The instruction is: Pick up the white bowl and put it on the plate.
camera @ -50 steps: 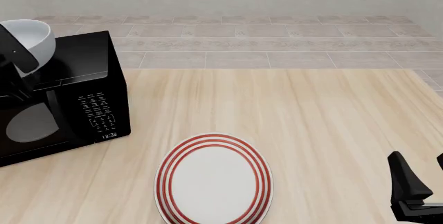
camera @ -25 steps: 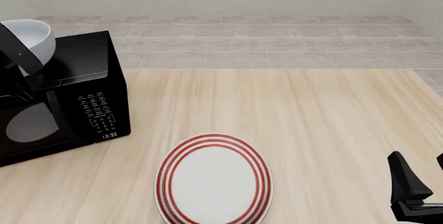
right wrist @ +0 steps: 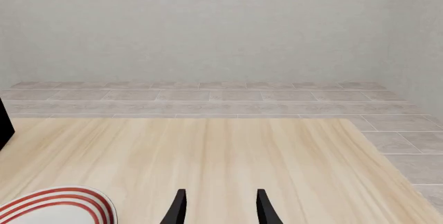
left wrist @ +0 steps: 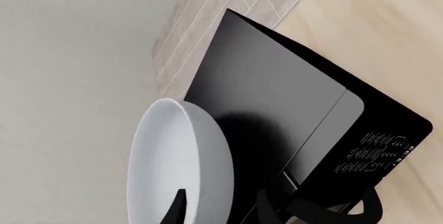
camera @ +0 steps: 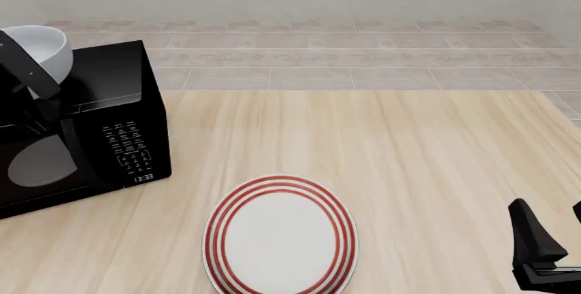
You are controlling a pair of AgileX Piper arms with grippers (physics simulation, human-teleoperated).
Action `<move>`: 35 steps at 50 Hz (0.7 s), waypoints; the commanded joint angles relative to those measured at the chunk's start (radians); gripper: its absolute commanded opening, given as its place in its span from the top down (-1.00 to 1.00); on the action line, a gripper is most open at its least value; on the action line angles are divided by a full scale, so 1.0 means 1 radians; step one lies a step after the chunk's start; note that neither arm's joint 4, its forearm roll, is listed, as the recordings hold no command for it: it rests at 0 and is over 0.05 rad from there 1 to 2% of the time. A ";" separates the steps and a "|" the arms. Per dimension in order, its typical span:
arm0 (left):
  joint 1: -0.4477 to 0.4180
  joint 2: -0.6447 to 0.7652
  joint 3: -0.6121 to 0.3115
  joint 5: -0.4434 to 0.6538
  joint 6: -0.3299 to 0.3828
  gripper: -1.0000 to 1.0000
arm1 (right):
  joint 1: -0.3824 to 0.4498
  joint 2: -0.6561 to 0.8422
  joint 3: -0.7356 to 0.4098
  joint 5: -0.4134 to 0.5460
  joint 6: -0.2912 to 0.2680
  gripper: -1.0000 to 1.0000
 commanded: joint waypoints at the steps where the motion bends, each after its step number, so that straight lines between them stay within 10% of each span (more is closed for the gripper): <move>1: 0.007 0.010 -0.005 -0.003 0.000 -1.00 | 0.000 -0.002 0.001 0.001 0.000 -1.00; 6: -0.002 -0.009 -0.002 -0.023 0.004 -1.00 | 0.000 -0.002 0.001 0.001 0.000 -1.00; 7: 0.006 0.001 -0.010 -0.011 0.005 1.00 | 0.000 -0.002 0.001 0.001 0.000 -1.00; 35: -0.007 -0.074 -0.029 0.074 0.031 1.00 | 0.000 -0.003 0.001 0.001 0.000 -1.00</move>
